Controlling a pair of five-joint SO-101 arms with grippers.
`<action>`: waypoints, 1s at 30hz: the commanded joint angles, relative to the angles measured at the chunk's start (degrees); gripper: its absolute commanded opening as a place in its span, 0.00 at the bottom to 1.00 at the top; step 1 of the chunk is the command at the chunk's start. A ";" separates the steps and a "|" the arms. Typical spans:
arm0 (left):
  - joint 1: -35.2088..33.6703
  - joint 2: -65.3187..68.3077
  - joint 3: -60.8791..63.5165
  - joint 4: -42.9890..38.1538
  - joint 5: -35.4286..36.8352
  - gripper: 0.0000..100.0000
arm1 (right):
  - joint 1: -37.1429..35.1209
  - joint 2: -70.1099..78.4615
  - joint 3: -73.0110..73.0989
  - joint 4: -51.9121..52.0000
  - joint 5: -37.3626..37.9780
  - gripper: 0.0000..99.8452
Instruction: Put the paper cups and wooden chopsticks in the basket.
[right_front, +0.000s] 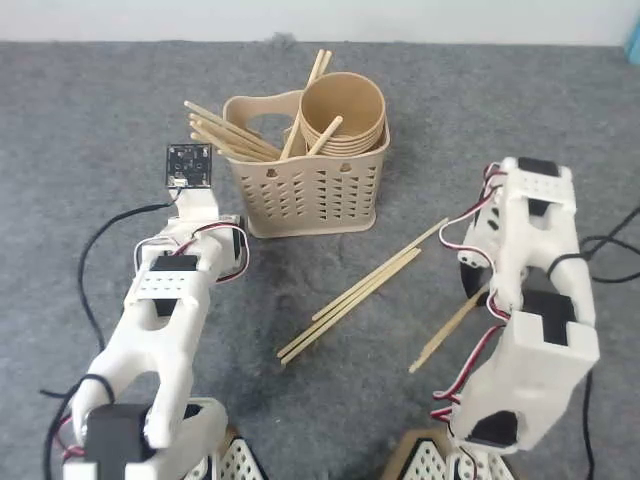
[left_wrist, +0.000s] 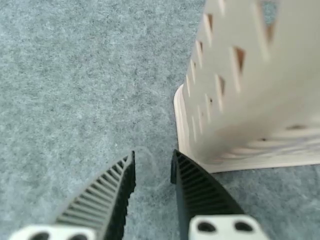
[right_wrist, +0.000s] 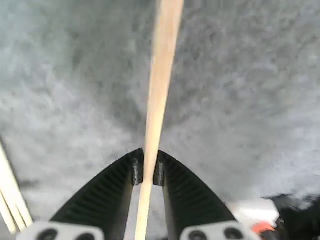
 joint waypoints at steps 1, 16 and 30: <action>0.00 0.00 -2.77 -1.32 -0.70 0.11 | 0.57 -0.75 -8.35 5.85 4.22 0.01; 0.00 0.00 -2.68 -1.32 -0.70 0.11 | -4.35 -38.11 -12.66 1.54 9.58 0.01; -0.18 -0.09 -2.51 -1.32 -0.70 0.11 | -26.59 -52.97 -12.66 -19.82 9.49 0.01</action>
